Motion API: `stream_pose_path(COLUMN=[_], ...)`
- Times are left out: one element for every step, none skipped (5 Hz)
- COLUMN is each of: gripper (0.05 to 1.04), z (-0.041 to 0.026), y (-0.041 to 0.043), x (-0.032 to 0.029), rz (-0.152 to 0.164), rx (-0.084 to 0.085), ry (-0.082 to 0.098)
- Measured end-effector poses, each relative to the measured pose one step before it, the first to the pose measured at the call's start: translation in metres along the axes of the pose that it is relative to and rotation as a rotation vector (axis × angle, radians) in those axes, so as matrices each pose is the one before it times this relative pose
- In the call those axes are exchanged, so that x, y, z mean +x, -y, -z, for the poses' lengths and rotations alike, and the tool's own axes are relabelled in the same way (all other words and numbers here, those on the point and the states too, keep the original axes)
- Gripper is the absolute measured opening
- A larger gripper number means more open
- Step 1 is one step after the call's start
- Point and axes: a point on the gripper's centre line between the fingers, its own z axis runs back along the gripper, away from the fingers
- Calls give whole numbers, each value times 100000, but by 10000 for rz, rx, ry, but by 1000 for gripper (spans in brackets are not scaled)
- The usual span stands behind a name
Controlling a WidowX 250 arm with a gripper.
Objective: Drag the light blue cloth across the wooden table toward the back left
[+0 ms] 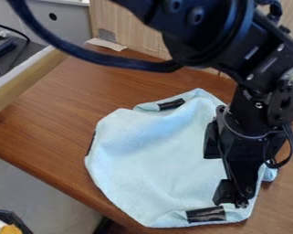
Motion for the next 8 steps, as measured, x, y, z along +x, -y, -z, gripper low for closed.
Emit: stream_pose_path(gripper=[1000, 1000, 1000, 1000, 1000, 1000, 1000, 1000], z=[716, 187, 591, 426, 1132, 2121, 2488, 1078], y=[333, -1117, -1122, -1511, -1526, -898, -473, -136], x=[-246, -478, -345, -334, 276, -42, -300, -229], rz=[12, -844, -704, -938, -986, -448, 17, -311], rx=[-160, -202, -116, 13, 39, -27, 23, -254], ry=[-249, 114, -159, 101, 358, -17, -16, -25])
